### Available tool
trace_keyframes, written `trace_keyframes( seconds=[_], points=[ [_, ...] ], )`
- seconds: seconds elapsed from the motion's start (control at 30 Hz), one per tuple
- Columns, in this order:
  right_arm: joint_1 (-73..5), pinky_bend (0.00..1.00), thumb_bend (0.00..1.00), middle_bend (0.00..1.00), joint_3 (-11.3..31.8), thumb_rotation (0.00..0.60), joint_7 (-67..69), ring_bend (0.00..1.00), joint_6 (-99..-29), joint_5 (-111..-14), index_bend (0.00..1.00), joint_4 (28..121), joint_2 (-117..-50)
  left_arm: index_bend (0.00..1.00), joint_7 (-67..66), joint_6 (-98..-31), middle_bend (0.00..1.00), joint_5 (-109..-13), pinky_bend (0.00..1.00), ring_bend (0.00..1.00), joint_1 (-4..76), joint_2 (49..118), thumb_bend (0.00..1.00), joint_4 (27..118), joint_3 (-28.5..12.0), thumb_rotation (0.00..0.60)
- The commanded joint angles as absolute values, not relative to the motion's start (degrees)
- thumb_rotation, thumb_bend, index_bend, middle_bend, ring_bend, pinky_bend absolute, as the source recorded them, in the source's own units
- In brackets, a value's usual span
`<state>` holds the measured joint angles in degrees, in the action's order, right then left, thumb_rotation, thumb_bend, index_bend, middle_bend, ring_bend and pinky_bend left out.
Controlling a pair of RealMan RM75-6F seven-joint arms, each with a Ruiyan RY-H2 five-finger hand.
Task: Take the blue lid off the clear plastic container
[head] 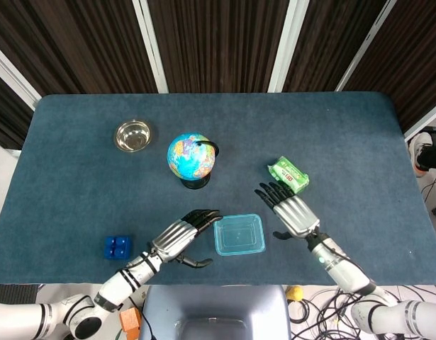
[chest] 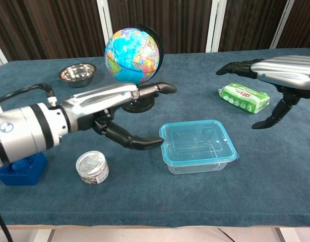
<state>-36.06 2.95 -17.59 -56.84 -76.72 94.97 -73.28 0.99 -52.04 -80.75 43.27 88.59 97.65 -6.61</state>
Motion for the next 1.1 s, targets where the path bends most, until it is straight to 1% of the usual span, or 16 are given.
trace_keyframes(
  seconds=[0.03,0.1,0.13,0.37,0.63,0.73,0.83,0.97,1.07,1.1],
  points=[
    [-35.4,0.00,0.05,0.00,2.0,0.600,-16.2,0.00,-55.5,-76.5,0.00,93.4,-71.6,0.00,-0.2,-54.1,0.00,-84.4,0.07,0.00,43.9,94.9,0.20,93.3,-5.3,0.259],
    [-35.4,0.00,0.06,0.00,1.8,0.600,-15.8,0.00,-54.7,-76.2,0.00,92.6,-71.0,0.00,-1.3,-54.8,0.00,-84.6,0.07,0.00,44.0,97.8,0.20,91.1,-5.1,0.216],
    [-35.4,0.00,0.06,0.00,1.7,0.600,-15.5,0.00,-54.4,-76.0,0.00,92.3,-70.8,0.00,-1.8,-54.7,0.00,-84.2,0.07,0.00,44.1,99.0,0.19,90.2,-5.1,0.207],
    [-35.2,0.00,0.06,0.00,1.3,0.600,-13.1,0.00,-52.8,-76.2,0.00,91.4,-69.3,0.00,-6.3,-55.9,0.00,-82.7,0.06,0.00,44.2,106.7,0.19,81.8,-5.6,0.201],
    [-35.3,0.00,0.06,0.00,1.7,0.600,-11.9,0.00,-51.6,-75.4,0.00,90.8,-68.4,0.00,-6.2,-57.0,0.00,-82.5,0.06,0.00,43.8,111.0,0.19,75.4,-5.5,0.240],
    [-35.4,0.00,0.06,0.00,1.8,0.600,-11.8,0.00,-51.2,-75.2,0.00,90.9,-68.2,0.00,-6.1,-57.7,0.00,-83.0,0.06,0.00,43.9,112.5,0.19,72.8,-5.8,0.280],
    [-35.4,0.00,0.06,0.00,1.8,0.600,-11.8,0.00,-51.1,-75.2,0.00,90.9,-68.2,0.00,-5.9,-57.9,0.00,-83.1,0.06,0.00,43.9,113.0,0.19,71.8,-5.9,0.304],
    [-35.4,0.00,0.06,0.00,1.9,0.600,-11.8,0.00,-50.5,-74.5,0.00,91.0,-67.8,0.00,-3.6,-58.8,0.00,-82.9,0.07,0.00,44.1,117.0,0.19,65.3,-7.0,0.315],
    [-35.5,0.00,0.06,0.00,2.1,0.600,-11.8,0.00,-50.1,-73.8,0.00,90.9,-67.6,0.00,-2.2,-60.1,0.00,-83.7,0.07,0.00,44.1,119.1,0.19,62.0,-7.1,0.324],
    [-35.5,0.00,0.06,0.00,2.2,0.600,-11.6,0.00,-49.9,-73.6,0.00,90.8,-67.6,0.00,-2.0,-60.3,0.00,-83.8,0.07,0.00,44.1,119.6,0.19,61.2,-7.1,0.336]
  ],
)
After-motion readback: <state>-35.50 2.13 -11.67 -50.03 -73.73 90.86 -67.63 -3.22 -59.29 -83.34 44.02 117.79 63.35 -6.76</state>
